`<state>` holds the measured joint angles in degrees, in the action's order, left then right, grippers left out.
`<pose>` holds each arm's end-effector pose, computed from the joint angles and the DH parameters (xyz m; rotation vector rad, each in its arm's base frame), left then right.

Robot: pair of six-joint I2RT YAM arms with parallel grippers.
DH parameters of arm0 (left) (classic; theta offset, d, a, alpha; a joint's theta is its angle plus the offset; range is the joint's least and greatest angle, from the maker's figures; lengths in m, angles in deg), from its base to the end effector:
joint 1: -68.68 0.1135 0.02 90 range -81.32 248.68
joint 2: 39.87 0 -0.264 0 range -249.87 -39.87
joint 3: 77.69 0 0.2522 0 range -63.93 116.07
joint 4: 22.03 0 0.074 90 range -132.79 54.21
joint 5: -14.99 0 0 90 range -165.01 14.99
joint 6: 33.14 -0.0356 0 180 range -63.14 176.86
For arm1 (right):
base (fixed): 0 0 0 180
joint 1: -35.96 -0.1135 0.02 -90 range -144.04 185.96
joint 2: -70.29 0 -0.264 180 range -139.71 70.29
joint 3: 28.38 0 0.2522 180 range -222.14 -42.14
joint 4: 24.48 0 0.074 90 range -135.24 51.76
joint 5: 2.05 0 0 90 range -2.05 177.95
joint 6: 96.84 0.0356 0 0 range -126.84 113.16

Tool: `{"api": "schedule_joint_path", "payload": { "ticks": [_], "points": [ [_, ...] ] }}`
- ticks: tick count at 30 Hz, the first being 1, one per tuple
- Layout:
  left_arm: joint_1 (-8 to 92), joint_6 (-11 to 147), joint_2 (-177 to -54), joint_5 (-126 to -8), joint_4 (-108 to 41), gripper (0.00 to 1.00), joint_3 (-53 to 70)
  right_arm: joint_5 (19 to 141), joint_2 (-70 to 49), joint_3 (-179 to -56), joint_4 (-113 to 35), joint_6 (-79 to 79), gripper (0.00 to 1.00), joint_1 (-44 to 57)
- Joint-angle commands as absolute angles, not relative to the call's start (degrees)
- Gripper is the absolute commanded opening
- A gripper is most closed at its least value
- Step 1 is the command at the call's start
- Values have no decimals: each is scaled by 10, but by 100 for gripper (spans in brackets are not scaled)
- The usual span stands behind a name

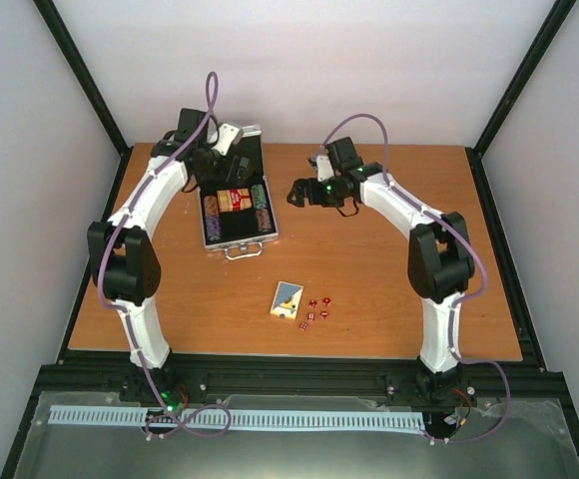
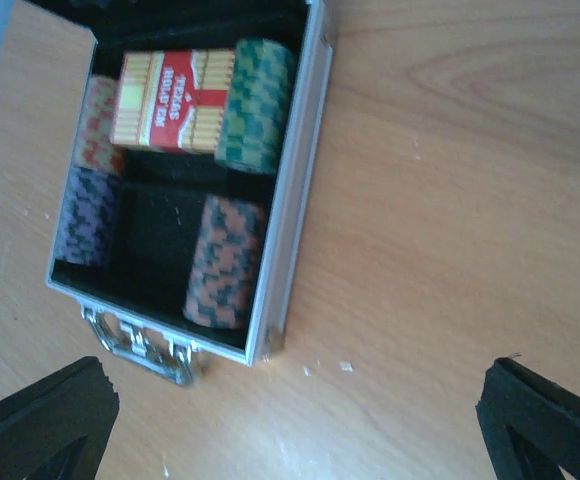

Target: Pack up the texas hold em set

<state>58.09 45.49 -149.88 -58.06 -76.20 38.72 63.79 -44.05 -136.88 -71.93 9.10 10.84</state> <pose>0.4243 -0.0899 0.3097 0.5882 2.3120 -0.3486 0.3952 0.2014 0.2430 -0.3874 2.5458 0.8137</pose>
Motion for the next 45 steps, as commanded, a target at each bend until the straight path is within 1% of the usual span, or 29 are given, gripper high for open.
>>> {"api": "schedule_joint_path", "payload": {
  "ticks": [1, 7, 11, 14, 18, 22, 25, 29, 30, 32, 35, 40, 45],
  "points": [
    [587, 434, -1455, -595, -762, 100, 384, 592, -509, -1456, -705, 109, 99, 110],
    [587, 441, -1411, -576, -766, 100, 369, 574, -577, -1553, -715, 124, 99, 107],
    [587, 467, -1364, -549, -759, 100, 324, 567, -613, -1608, -745, 117, 99, 101],
    [587, 504, -1311, -527, -742, 100, 248, 575, -614, -1610, -756, 110, 98, 93],
    [587, 543, -1242, -545, -701, 100, 111, 581, -594, -1585, -759, 97, 98, 79],
    [587, 581, -1189, -559, -660, 100, 18, 565, -573, -1551, -740, 95, 92, 69],
    [587, 600, -1153, -604, -640, 100, -16, 558, -567, -1546, -738, 84, 85, 57],
    [587, 631, -1118, -731, -650, 100, -23, 528, -579, -1558, -712, 91, 70, 35],
    [586, 644, -1111, -765, -656, 100, -23, 523, -586, -1567, -708, 95, 69, 29],
    [587, 671, -1098, -825, -673, 100, -17, 526, -605, -1598, -695, 105, 67, 15],
    [587, 710, -1094, -888, -713, 100, -6, 532, -642, -1636, -665, 134, 67, -4],
    [586, 739, -1072, -908, -737, 100, -18, 537, -716, -1712, -610, 194, 68, -25],
    [587, 748, -1040, -922, -742, 100, -42, 529, -787, -1792, -597, 227, 68, -37]
  ]
}}
